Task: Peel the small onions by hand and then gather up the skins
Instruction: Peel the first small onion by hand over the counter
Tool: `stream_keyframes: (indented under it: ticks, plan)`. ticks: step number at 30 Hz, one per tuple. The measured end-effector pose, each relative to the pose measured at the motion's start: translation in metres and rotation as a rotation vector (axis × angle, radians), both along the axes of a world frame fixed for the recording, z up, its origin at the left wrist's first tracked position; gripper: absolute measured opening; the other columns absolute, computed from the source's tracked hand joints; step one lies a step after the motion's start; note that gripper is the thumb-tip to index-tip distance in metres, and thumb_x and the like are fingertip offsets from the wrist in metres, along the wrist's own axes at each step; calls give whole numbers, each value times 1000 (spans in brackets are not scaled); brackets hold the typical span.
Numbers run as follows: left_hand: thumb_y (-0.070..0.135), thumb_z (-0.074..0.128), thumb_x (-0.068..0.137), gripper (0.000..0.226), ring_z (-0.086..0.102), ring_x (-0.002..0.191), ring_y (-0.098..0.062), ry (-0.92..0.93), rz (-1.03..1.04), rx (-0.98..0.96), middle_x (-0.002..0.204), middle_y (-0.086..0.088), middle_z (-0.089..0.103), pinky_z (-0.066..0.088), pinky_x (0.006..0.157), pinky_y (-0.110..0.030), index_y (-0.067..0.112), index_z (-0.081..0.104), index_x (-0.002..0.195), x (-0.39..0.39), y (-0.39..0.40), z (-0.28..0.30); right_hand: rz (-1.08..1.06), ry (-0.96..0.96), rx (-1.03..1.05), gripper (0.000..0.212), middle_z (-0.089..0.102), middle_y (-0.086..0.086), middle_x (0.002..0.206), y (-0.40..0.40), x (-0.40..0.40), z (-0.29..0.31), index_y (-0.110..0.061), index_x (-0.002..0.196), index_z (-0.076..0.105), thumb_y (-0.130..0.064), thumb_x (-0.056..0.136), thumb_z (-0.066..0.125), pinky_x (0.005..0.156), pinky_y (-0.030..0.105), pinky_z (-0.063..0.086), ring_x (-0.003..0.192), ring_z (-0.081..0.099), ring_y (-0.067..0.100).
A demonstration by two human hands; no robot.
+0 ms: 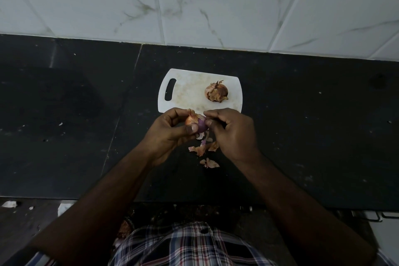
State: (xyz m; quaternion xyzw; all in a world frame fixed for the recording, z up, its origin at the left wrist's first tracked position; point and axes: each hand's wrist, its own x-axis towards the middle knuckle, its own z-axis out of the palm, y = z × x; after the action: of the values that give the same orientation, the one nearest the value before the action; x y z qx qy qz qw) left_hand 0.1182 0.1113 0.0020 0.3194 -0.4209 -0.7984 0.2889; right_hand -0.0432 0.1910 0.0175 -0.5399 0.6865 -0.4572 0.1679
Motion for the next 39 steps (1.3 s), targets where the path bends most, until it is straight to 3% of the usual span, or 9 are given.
stream_keyframes:
  ticks: [6,11,14,18,22,26,33,36,39]
  plan:
    - [4,76,76,22,71,88,-21,29,-29,45,100,-7,73,61,75,-28,14,70,95,-1,-2,-3,6,150,-67,23,68,4,103,-2,6,-4,-8,106,71,3,90,60,86,20,51,100,63,14]
    - [1,74,78,24,72,88,-20,83,-34,108,102,-8,73,60,71,-25,15,73,96,-1,-2,-4,-55,-176,74,27,66,-3,110,-5,6,-2,-20,109,65,0,95,54,79,28,57,97,64,14]
    - [3,86,69,46,72,87,-20,117,-51,159,107,-9,71,60,70,-26,9,67,110,2,-2,-4,-139,-423,156,28,67,-2,106,-8,1,-1,-26,102,62,0,96,54,65,21,54,91,67,12]
    - [15,96,57,64,70,94,-23,171,-107,178,119,-11,68,60,73,-28,12,70,115,7,-3,-6,-145,-571,220,26,67,1,104,-5,-10,-3,-21,106,64,1,98,53,65,20,56,89,69,13]
    - [7,84,70,56,68,94,-25,181,-111,222,128,-13,64,58,73,-30,12,64,122,8,-4,-8,-122,-457,224,28,69,-4,106,-4,-16,-8,-21,110,70,-2,98,55,76,29,61,95,70,15]
    - [3,56,79,43,64,92,-26,178,-122,273,128,-14,64,54,67,-28,13,62,121,9,-5,-9,-96,-299,210,27,67,0,114,-2,-18,-12,-17,109,73,0,97,55,77,25,60,97,68,12]
    - [21,84,68,58,61,81,-18,179,-151,289,115,-14,66,50,65,-26,15,60,121,16,-7,-12,-80,-4,287,30,65,-2,111,1,-25,-22,-16,108,74,3,93,56,94,35,55,100,65,11]
    - [8,72,80,46,65,95,-21,101,-111,219,117,-10,67,51,68,-25,16,60,123,15,-6,-14,33,4,444,29,70,-2,119,6,-24,-20,-17,114,74,-4,92,61,98,30,52,108,64,10]
    - [4,67,81,44,64,94,-20,88,-96,215,120,-11,67,51,68,-26,17,64,123,16,-6,-15,-13,-31,372,25,73,-8,113,5,-27,-17,-20,113,75,-10,94,63,89,20,54,99,65,0]
